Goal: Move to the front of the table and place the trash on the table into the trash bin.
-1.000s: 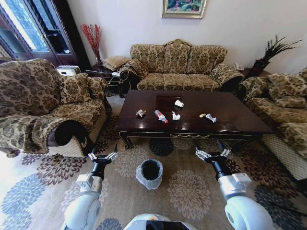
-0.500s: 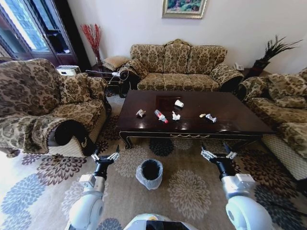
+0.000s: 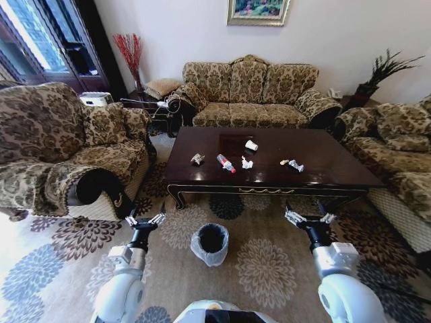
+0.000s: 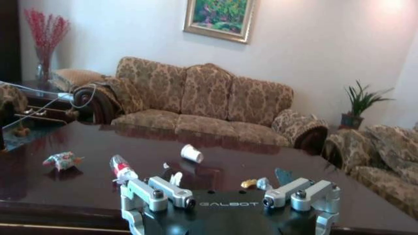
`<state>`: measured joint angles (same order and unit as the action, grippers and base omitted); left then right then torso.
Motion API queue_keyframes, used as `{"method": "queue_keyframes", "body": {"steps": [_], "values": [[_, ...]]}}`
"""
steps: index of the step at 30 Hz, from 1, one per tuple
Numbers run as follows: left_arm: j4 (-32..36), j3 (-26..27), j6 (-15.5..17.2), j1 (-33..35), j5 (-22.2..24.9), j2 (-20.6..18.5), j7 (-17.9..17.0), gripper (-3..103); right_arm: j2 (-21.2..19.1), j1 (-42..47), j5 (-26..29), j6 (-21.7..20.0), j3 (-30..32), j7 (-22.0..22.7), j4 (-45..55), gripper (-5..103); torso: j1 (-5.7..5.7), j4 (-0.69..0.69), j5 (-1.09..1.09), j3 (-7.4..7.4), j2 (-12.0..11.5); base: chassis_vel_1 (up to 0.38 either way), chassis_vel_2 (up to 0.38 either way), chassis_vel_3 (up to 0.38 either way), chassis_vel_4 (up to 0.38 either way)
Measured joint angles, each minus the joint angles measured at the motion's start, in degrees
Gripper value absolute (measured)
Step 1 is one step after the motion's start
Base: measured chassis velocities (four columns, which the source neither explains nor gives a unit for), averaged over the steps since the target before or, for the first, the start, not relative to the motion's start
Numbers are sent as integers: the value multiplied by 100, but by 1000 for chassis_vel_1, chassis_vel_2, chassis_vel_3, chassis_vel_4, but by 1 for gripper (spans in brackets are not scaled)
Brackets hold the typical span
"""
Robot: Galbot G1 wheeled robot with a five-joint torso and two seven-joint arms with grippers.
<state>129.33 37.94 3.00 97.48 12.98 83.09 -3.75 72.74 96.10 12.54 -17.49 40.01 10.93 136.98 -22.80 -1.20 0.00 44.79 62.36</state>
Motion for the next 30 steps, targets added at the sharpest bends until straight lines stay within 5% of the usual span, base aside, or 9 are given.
{"method": "queue_keyframes", "body": {"steps": [8,22,30], "values": [[79,-80,162,-35,-163,-29,-4,100,212,318,40,427,369,-135,-146,100,1,2,0,-1,1,0,0,0,0],[208,-14,186,122,-305,35,-34,100,120,368,258,417,432,-265,-180,100,-3,1,0,1,0,-57,78,66,-78],[-550,-19,239,-105,-165,2,-93,100,65,364,172,397,390,-265,-164,100,2,2,0,-1,1,0,0,0,0]]}}
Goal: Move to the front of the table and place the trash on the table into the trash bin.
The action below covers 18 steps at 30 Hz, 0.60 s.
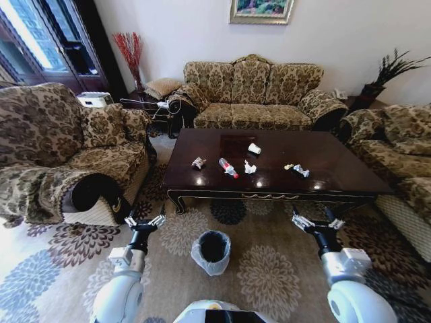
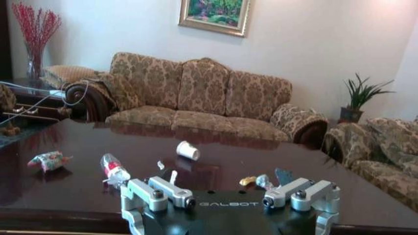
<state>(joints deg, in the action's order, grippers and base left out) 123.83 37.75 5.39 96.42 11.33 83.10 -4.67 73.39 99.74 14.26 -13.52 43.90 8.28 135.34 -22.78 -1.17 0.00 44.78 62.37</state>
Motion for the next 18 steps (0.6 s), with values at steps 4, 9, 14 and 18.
{"method": "queue_keyframes", "body": {"steps": [4,9,14,18], "values": [[-924,-61,-192,-201,66,-28,102,100,0,65,-23,48,1,0,5,100,-1,-1,0,1,0,0,0,0,0],[-2249,-445,-516,-695,35,68,316,100,-1,164,-85,68,3,22,71,100,-2,-2,-1,1,0,0,0,0,0],[-3246,-864,-561,-1239,-31,152,280,100,-12,257,-153,38,-3,59,132,100,-1,0,-1,1,0,0,0,0,0],[-4299,-1205,-329,-1859,-1,279,256,100,12,336,-240,6,-8,152,161,100,-2,-1,0,1,-1,0,0,0,0]]}}
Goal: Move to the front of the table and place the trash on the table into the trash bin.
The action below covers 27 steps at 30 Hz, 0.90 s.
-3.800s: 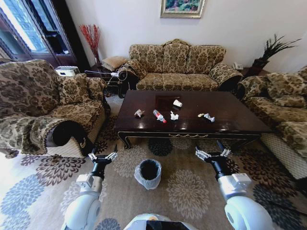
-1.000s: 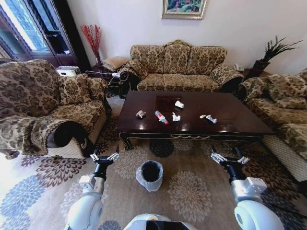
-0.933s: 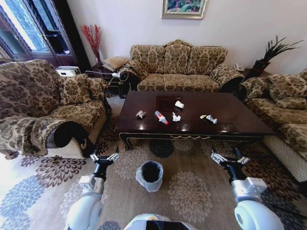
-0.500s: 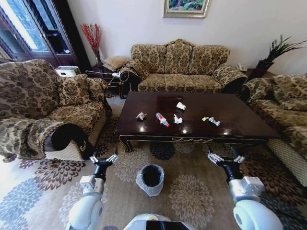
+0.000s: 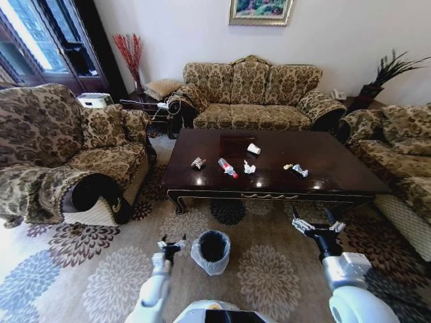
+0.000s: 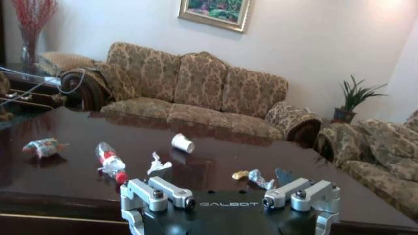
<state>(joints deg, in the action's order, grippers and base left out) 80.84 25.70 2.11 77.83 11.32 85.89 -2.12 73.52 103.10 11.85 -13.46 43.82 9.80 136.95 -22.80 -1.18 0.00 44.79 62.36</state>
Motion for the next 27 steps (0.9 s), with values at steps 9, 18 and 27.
{"method": "queue_keyframes", "body": {"steps": [9,18,27], "values": [[-1982,-275,92,-1146,57,273,-37,100,128,113,-48,-56,59,320,66,100,0,0,1,0,0,0,0,0,0],[-3480,-173,52,-2130,-12,534,104,100,154,129,-50,-145,48,541,63,100,0,1,0,0,0,0,0,0,0],[-4488,-77,2,-2574,-61,562,141,100,358,147,-72,-114,62,654,38,100,0,0,1,0,0,0,0,0,0]]}}
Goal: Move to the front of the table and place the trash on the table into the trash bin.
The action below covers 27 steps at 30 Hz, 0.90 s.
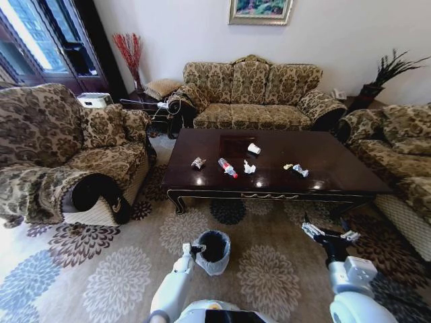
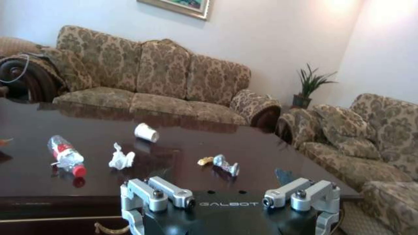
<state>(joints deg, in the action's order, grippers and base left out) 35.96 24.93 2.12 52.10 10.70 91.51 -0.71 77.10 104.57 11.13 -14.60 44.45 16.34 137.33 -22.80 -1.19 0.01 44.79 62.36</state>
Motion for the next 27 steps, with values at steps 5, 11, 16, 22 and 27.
{"method": "queue_keyframes", "body": {"steps": [5,11,16,22,27], "values": [[-458,45,-34,-197,-13,43,-8,100,20,29,-3,43,46,41,2,100,0,1,-2,0,0,0,0,0,0],[-709,54,-36,-290,13,65,-42,97,-2,-85,-21,48,-13,86,-133,100,0,0,0,0,0,0,0,0,0],[-873,43,-167,-313,-1,66,-43,81,-16,-166,-43,40,-59,88,-174,100,0,0,-1,0,0,0,0,0,0],[-922,41,-181,-343,-11,68,-30,65,-51,-182,-42,43,-30,91,-242,100,0,1,-1,0,0,0,0,0,0],[-985,57,-146,-404,-17,68,-29,43,-91,-175,-32,44,-12,107,-231,100,0,1,-1,0,0,0,0,0,0]]}}
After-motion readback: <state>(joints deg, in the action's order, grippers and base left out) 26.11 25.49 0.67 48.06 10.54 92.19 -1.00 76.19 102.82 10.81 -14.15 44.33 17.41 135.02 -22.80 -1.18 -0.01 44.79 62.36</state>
